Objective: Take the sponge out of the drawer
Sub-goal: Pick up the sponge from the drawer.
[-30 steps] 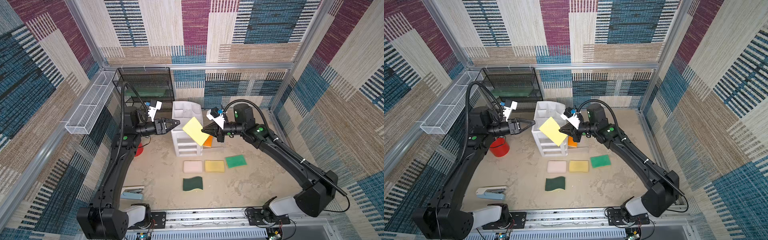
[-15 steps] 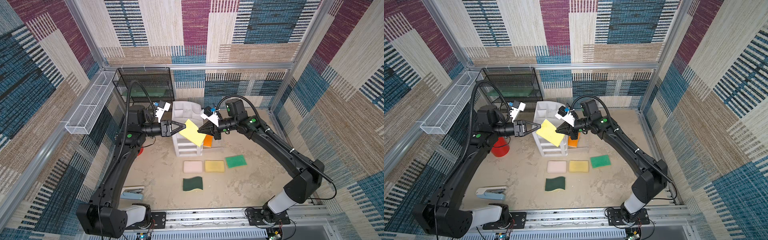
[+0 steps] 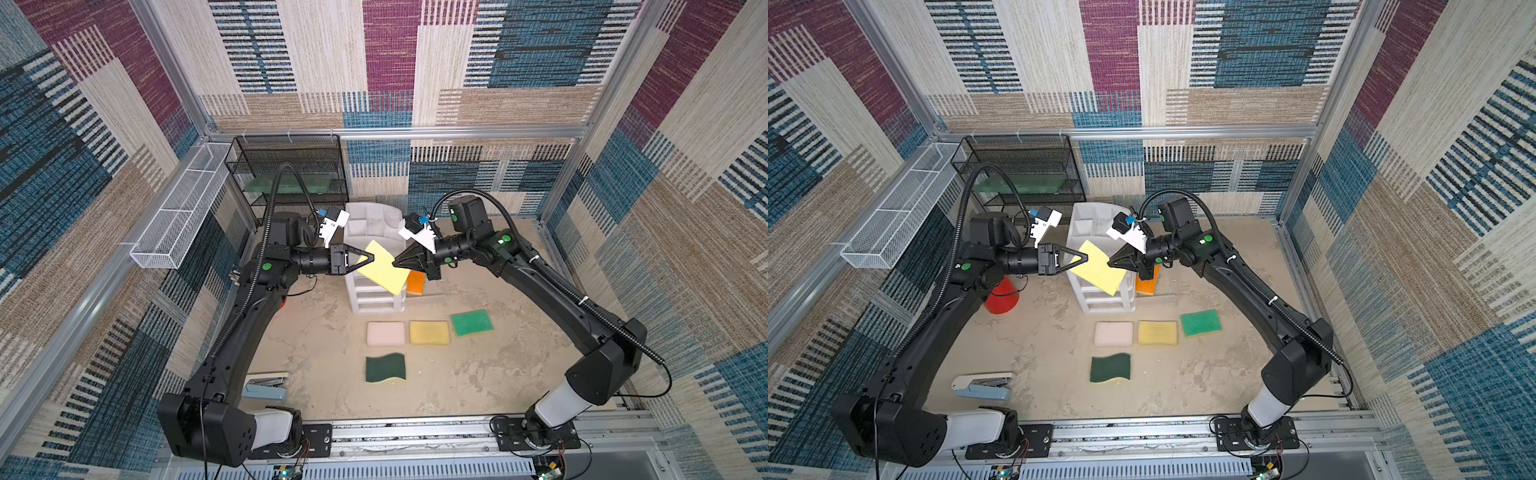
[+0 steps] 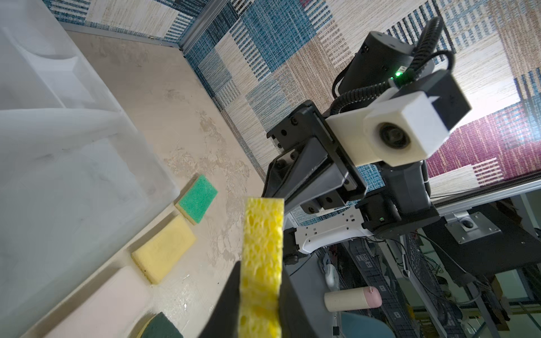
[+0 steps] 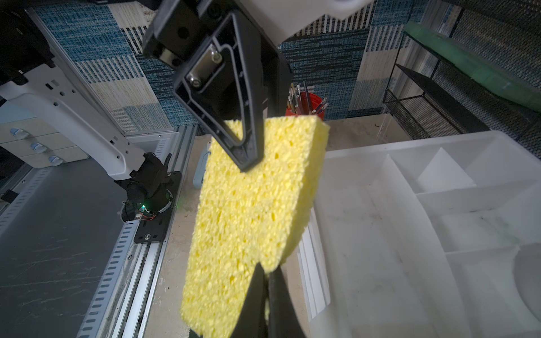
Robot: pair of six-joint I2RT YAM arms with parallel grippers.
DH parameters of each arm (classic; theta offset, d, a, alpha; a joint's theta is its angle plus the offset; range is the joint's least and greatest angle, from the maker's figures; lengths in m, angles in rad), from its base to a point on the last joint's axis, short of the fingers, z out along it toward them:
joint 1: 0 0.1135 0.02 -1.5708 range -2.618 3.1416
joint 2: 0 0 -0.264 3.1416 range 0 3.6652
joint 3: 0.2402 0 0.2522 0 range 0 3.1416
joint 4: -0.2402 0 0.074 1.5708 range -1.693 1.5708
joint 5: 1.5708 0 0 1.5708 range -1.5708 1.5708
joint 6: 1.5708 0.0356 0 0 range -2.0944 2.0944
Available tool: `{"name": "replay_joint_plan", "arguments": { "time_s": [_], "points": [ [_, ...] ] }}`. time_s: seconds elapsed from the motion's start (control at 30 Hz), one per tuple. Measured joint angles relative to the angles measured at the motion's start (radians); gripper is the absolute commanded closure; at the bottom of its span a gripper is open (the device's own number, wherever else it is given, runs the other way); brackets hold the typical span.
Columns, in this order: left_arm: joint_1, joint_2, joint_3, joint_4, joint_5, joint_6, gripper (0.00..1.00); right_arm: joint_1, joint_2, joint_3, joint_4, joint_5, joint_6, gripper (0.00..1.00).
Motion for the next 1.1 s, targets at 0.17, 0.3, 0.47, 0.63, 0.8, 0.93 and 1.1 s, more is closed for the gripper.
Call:
{"name": "replay_joint_plan", "arguments": {
  "time_s": [0.17,0.3,0.47,0.63,0.8,0.93,1.1],
  "points": [
    [-0.003,-0.002,0.0,-0.008,-0.026,0.003,1.0,0.0,-0.016,-0.019,0.037,0.015,0.047,0.6],
    [-0.005,-0.017,0.0,-0.01,-0.055,0.003,1.0,-0.009,-0.062,-0.097,0.162,0.024,0.159,0.47],
    [-0.005,-0.061,-0.037,0.015,-0.083,-0.003,1.0,-0.03,-0.142,-0.193,0.322,0.11,0.362,0.38],
    [0.012,-0.146,-0.105,0.099,-0.09,-0.048,1.0,-0.065,-0.281,-0.418,0.561,0.211,0.625,0.23],
    [0.031,-0.22,-0.186,0.238,-0.096,-0.137,1.0,-0.058,-0.373,-0.612,0.76,0.252,0.824,0.19],
    [0.045,-0.275,-0.24,0.348,-0.106,-0.192,1.0,-0.013,-0.404,-0.731,0.925,0.274,0.94,0.19],
    [0.055,-0.294,-0.274,0.459,-0.104,-0.261,1.0,0.066,-0.389,-0.771,1.062,0.278,0.979,0.21]
  ]
}}
